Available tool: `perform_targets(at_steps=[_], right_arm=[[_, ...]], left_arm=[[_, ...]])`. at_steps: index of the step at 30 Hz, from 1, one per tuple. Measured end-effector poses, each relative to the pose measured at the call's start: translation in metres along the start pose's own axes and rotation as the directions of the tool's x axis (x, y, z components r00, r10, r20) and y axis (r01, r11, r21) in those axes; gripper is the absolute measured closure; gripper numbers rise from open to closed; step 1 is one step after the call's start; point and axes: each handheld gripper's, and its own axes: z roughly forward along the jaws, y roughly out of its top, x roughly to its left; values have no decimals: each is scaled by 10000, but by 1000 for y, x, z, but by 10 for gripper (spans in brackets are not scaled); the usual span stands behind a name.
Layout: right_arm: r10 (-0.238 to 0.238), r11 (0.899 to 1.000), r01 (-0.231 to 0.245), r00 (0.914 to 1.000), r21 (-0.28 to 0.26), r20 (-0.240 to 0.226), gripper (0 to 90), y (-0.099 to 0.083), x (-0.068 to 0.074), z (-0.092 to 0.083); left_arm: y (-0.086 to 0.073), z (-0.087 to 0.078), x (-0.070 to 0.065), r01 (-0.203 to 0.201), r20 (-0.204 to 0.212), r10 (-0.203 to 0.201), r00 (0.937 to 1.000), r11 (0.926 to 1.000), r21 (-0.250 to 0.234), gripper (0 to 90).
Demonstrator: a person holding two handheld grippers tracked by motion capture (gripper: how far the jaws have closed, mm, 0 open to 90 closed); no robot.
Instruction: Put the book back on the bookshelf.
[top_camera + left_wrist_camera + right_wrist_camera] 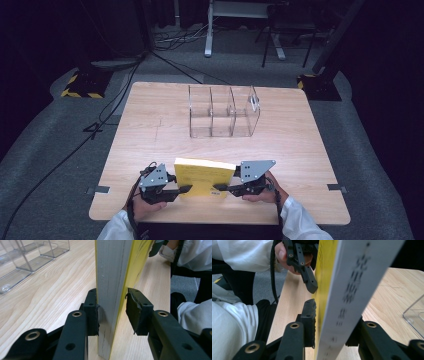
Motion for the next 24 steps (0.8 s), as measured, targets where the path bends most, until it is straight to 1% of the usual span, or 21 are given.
perform_targets(at_steps=[1,4,6,7,9,10,12,13,14,15,16,17,20,24], right_arm=[[10,10000,-10,10000,10,33,704,-1,1,-1],[-2,10000,3,9989,-11,474,720,-4,3,-7],[48,10000,-47,9979,-12,641,722,-6,3,-11],[74,10000,-72,9977,-21,679,722,-7,3,-13],[166,9998,-160,9972,-77,725,722,-10,3,-17],[298,9995,-289,9969,-130,723,720,-12,3,-19],[334,9994,-326,9968,-133,726,712,-13,3,-21],[449,9989,-439,9965,-154,711,669,-14,2,-22],[550,9985,-546,9958,-68,729,630,-14,3,-22],[550,9985,-546,9958,-68,729,630,-14,3,-22],[529,9986,-526,9946,-54,888,664,-14,4,-23],[529,9986,-526,9946,-54,888,664,-14,4,-23],[609,9981,-609,9929,-32,1021,721,-16,3,-23],[719,9974,-714,9914,-82,1092,732,-17,3,-22]], left_arm=[[1,2,0,-27,24,27,10000,10000,10,632],[5,9,1,-38,52,38,10000,10000,-7,630],[8,13,2,-52,103,52,9999,10000,46,630],[10,16,2,-114,126,113,9999,9999,46,629],[12,21,2,-116,221,115,9997,9999,46,630],[12,23,3,-117,253,116,9996,9999,39,631],[14,25,3,-140,297,139,9995,9999,38,632],[15,27,3,-172,299,170,9994,9998,72,635],[16,29,4,-186,311,185,9993,9998,47,638],[16,30,4,-208,315,207,9993,9998,33,638],[17,31,4,-177,337,177,9993,9998,8,636],[17,32,4,-184,324,183,9993,9998,10,636],[17,32,5,-213,320,213,9993,9998,4,629],[17,32,4,-184,217,184,9996,9998,5,618]])
